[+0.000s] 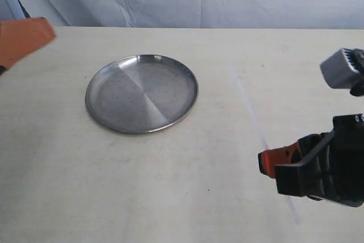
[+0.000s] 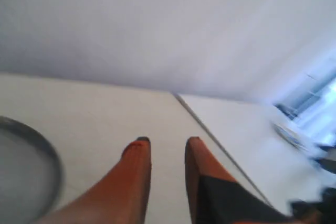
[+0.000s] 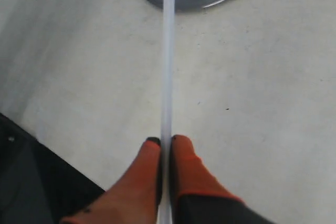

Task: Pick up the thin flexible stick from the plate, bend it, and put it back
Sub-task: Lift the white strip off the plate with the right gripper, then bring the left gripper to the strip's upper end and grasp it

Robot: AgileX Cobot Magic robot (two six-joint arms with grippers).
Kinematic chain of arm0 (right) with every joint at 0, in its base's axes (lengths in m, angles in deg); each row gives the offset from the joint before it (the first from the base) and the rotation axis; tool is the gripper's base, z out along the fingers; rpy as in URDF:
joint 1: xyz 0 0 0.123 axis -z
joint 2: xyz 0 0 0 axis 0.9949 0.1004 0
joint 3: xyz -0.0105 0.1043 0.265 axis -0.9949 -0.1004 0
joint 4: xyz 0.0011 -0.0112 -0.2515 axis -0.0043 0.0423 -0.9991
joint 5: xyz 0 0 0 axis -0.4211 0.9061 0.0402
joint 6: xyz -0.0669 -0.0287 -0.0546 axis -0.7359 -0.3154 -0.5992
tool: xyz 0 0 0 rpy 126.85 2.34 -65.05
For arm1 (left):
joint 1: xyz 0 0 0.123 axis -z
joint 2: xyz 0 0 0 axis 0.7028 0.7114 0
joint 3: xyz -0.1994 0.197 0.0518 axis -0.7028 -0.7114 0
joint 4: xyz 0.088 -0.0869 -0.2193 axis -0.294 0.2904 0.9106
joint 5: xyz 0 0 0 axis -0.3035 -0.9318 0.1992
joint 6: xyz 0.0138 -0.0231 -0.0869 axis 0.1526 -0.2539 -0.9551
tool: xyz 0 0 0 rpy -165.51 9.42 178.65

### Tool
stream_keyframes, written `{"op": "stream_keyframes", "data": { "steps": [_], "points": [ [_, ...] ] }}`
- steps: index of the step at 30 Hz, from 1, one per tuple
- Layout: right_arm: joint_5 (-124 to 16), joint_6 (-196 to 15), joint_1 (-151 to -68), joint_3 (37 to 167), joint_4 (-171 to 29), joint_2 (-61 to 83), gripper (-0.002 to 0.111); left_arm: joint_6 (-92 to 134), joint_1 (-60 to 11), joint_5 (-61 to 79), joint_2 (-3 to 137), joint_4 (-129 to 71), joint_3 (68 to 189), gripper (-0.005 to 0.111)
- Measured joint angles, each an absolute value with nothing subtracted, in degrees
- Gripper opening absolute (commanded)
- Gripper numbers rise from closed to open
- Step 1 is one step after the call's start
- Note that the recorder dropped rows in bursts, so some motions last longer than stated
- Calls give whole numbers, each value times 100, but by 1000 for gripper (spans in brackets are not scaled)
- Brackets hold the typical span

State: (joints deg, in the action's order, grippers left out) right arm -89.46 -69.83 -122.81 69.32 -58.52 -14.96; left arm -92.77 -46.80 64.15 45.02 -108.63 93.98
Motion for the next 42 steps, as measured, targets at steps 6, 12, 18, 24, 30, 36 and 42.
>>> {"op": "stream_keyframes", "data": {
  "steps": [6, 12, 18, 24, 30, 36, 42],
  "points": [
    [-8186, -7124, -12281, 6466, -5128, -1828, -1, -9860, -4300, 7670, 6435, -11044, 9704, 24],
    [-7101, -7454, -12281, 6411, -4631, -1245, -1, -8731, -2624, 7807, 7278, -9211, 9729, 24],
    [-6544, -7609, -12281, 6411, -4351, -778, -1, -8004, -1577, 7388, 7402, -8718, 10097, 25],
    [-6107, -7708, -12735, 6411, -4336, -778, -1, -7799, -1063, 6460, 7414, -9048, 10483, 54],
    [-5934, -7722, -13084, 6411, -4336, -778, -1, -7718, -991, 5955, 7414, -9027, 10613, 70],
    [-5767, -7735, -13121, 6411, -4336, -778, -1, -7705, -991, 5734, 7463, -8984, 10613, 69],
    [-5743, -7735, -13354, 6605, -4489, -741, -1, -7705, -971, 5799, 7829, -8413, 10700, 55]
  ]
}}
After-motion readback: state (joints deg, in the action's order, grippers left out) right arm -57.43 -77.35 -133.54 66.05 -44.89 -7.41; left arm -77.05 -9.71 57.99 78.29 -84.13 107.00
